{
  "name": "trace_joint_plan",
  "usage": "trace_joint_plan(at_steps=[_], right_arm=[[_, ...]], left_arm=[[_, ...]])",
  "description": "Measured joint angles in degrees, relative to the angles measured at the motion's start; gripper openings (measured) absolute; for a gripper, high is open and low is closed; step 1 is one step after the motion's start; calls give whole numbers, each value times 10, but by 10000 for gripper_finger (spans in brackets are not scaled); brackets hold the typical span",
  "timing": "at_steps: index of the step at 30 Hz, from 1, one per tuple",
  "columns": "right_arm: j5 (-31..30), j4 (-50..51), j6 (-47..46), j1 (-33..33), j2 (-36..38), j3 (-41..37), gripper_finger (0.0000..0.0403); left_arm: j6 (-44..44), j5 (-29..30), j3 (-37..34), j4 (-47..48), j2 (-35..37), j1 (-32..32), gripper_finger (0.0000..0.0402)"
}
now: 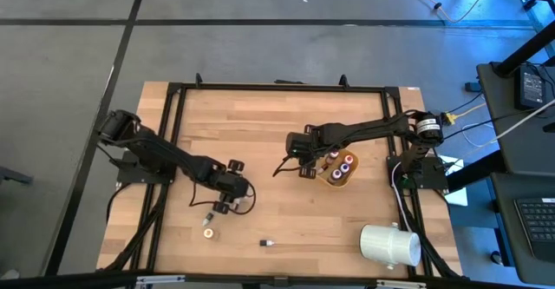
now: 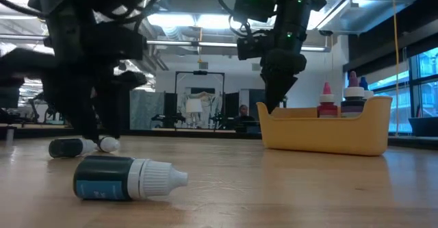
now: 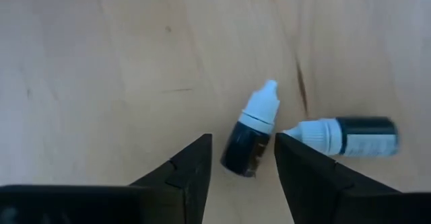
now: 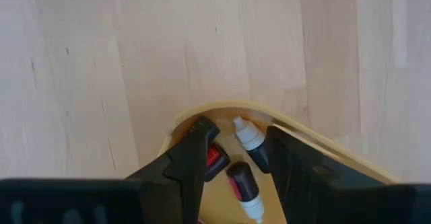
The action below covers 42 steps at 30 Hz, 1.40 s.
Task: Pick & Place food coloring
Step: Put the top small blue food coloring bottle in the yellow bin
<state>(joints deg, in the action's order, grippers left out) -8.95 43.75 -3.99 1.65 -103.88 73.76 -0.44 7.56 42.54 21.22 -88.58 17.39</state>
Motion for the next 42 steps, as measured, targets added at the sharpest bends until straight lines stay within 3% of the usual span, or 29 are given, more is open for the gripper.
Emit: trace_joint_plan(at_steps=[11, 15, 24, 28, 34, 42], right_arm=[[-8, 5, 0, 0, 5, 28, 154], [-55, 6, 2, -8, 16, 71, 154], [-71, 30, 10, -78, 39, 123, 154], [-90, 19, -10, -129, 64, 81, 154], [-137, -104, 2, -180, 105, -37, 154], [-47, -260, 59, -180, 210, -162, 154]], left_arm=[[33, -7, 2, -6, -29, -3, 116], [43, -10, 2, -5, -27, -3, 88], [10, -10, 2, -7, -27, -4, 75], [-20, -8, 17, -17, -26, -4, 76], [-13, 19, 61, -55, -22, -23, 71], [-29, -46, 98, -144, -22, -81, 74]])
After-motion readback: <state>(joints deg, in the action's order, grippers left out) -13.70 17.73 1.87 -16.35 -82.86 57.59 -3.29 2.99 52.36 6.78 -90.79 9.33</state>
